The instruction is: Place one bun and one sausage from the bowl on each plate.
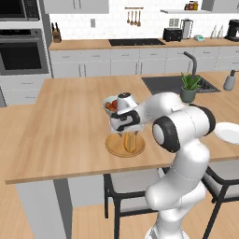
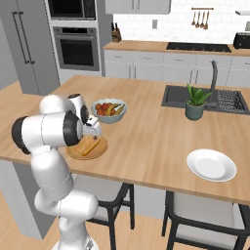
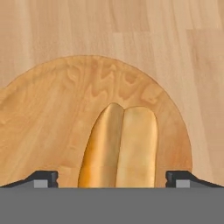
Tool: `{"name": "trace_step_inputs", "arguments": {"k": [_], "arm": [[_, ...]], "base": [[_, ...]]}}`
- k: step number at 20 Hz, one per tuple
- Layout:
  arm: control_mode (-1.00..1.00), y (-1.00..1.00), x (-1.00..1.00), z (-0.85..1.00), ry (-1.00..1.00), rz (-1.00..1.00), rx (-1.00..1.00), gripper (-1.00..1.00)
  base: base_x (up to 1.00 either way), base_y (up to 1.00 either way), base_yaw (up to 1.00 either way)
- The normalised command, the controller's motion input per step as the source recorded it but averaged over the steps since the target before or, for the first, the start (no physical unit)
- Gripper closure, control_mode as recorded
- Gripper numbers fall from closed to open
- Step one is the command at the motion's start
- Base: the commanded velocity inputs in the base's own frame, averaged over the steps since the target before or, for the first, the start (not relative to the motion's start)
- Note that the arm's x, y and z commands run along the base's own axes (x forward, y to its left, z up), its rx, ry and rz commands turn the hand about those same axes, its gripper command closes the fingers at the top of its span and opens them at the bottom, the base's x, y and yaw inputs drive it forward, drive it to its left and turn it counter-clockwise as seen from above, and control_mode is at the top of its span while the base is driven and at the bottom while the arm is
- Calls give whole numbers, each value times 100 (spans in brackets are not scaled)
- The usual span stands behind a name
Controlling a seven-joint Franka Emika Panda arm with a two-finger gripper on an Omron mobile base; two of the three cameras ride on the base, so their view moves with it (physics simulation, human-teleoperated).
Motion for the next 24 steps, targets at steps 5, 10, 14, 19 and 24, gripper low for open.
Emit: {"name": "trace_step_inputs", "arguments": {"k": [5,10,14,19,24], "arm": [[-100,-27,-58,92,-16,-1,2,-100],[-100,-49,-97,62,-27,0,8,-100],[-100,-59,-86,69,-25,2,4,-100],[-100,-50,-90,68,-35,7,0,-100],[-100,-4,-77,95,-26,5,0,-100]], "base": [[0,0,0],[0,0,0],[0,0,0],[0,0,0],[0,0,0]]}}
